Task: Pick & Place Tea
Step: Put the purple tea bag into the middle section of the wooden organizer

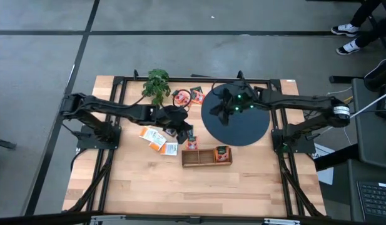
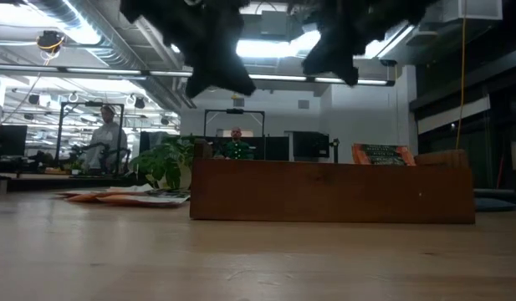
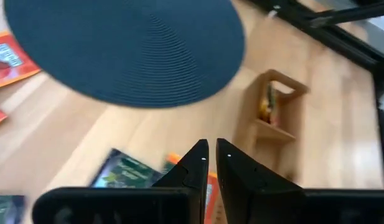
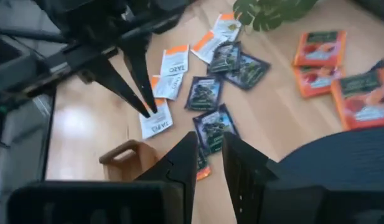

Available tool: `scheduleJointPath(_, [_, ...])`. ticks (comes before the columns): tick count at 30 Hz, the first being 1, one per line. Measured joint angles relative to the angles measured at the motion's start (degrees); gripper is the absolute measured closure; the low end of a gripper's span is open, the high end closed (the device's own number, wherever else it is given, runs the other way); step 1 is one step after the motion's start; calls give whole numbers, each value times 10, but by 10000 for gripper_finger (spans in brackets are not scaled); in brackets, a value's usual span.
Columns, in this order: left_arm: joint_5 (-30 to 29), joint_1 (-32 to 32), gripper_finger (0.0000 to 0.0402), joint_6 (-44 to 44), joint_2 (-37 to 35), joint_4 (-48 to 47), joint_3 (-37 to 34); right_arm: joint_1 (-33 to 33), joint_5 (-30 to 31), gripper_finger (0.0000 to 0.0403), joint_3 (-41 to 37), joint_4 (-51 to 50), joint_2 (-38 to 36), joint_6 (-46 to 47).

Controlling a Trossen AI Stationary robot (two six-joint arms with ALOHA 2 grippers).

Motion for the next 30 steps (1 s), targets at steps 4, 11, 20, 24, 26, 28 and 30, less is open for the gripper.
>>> scheduleJointPath(4, [0, 30, 375, -11, 14, 3, 0, -44, -1, 324, -56, 72, 6, 51])
scheduleJointPath(11, [30, 73, 375, -24, 16, -45, 0, -91, -80, 324, -62, 103, 60, 53])
scheduleJointPath(20, [31, 76, 375, -31, 16, -124, 0, -65, -147, 324, 22, 98, 191, 52])
scheduleJointPath(24, [29, 76, 375, -61, 22, -128, 0, -47, -160, 324, 69, 61, 242, 25])
scheduleJointPath(26, [31, 76, 375, -91, 32, -147, 0, -37, -159, 324, 93, 26, 263, 3])
scheduleJointPath(28, [42, 74, 375, -122, 47, -147, 0, -28, -151, 324, 113, -1, 281, -18])
scheduleJointPath(30, [49, 70, 375, -132, 63, -140, 0, -21, -150, 324, 128, -12, 297, -33])
